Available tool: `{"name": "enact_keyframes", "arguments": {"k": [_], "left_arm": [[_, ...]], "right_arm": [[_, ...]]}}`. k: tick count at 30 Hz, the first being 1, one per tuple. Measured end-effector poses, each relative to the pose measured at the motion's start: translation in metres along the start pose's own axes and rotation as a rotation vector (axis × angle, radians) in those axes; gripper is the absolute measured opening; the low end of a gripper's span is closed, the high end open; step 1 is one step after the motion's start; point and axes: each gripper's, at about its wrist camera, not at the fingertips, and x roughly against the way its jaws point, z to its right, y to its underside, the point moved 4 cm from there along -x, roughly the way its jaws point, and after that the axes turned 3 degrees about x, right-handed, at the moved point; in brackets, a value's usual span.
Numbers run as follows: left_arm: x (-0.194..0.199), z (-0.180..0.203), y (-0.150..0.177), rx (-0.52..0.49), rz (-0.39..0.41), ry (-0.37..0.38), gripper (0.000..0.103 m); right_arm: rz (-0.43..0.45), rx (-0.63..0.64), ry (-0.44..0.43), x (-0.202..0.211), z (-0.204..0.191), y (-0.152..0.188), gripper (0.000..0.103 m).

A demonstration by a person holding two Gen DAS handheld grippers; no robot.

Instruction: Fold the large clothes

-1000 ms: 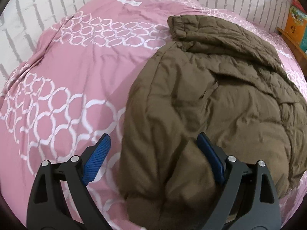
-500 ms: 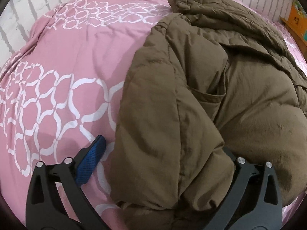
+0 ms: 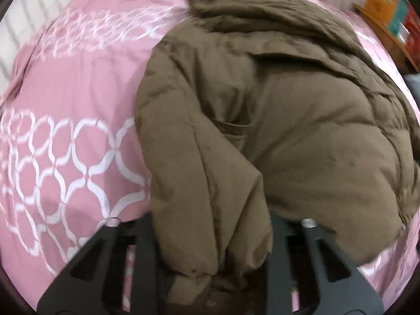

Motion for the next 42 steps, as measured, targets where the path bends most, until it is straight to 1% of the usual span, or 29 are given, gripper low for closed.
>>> {"name": "enact_keyframes", "arguments": {"k": [2,6,9,13,17,19,21,23,26,29,33,34,35,39,42], "left_arm": [[0.007,0.005,-0.001,-0.034,0.013,-0.006,0.013],[0.021,-0.003,-0.012,-0.013,0.013,0.024,0.010],[0.046,-0.007,-0.010,-0.006,0.036,0.046,0.009],[0.086,-0.002,-0.011,-0.018,0.095,0.071,0.009],[0.124,-0.005,-0.026,0.002,0.155,0.101,0.009],[0.143,-0.007,-0.036,0.025,0.174,0.115,0.009],[0.160,-0.008,-0.053,0.049,0.186,0.133,0.009],[0.174,-0.013,-0.063,0.053,0.207,0.136,0.009],[0.191,-0.029,-0.065,0.032,0.251,0.130,0.009],[0.193,-0.056,-0.058,0.039,0.260,0.142,0.009],[0.186,-0.063,-0.060,0.024,0.240,0.139,0.010],[0.184,-0.062,-0.063,0.013,0.241,0.132,0.010],[0.175,-0.047,-0.072,0.007,0.241,0.127,0.010],[0.168,-0.034,-0.076,0.006,0.232,0.128,0.010],[0.164,-0.032,-0.078,-0.003,0.213,0.114,0.010]], "right_arm": [[0.002,-0.001,0.008,0.007,0.001,-0.002,0.024],[0.026,-0.016,0.010,0.028,0.004,-0.008,0.022],[0.058,-0.008,0.016,0.047,0.004,-0.016,0.021],[0.121,-0.021,0.016,0.082,0.006,-0.024,0.020],[0.187,-0.003,0.030,0.118,0.004,-0.032,0.020],[0.206,0.007,0.040,0.132,0.003,-0.036,0.020],[0.214,0.013,0.050,0.142,0.001,-0.044,0.020],[0.221,0.008,0.057,0.154,-0.001,-0.051,0.020],[0.228,0.005,0.059,0.167,-0.004,-0.060,0.020],[0.218,0.022,0.067,0.174,-0.011,-0.058,0.020],[0.198,0.022,0.076,0.173,-0.018,-0.063,0.020],[0.195,0.018,0.075,0.173,-0.018,-0.065,0.020],[0.192,0.021,0.077,0.173,-0.019,-0.067,0.020],[0.186,0.026,0.084,0.178,-0.019,-0.065,0.020],[0.177,0.047,0.095,0.176,-0.020,-0.065,0.020]]}}
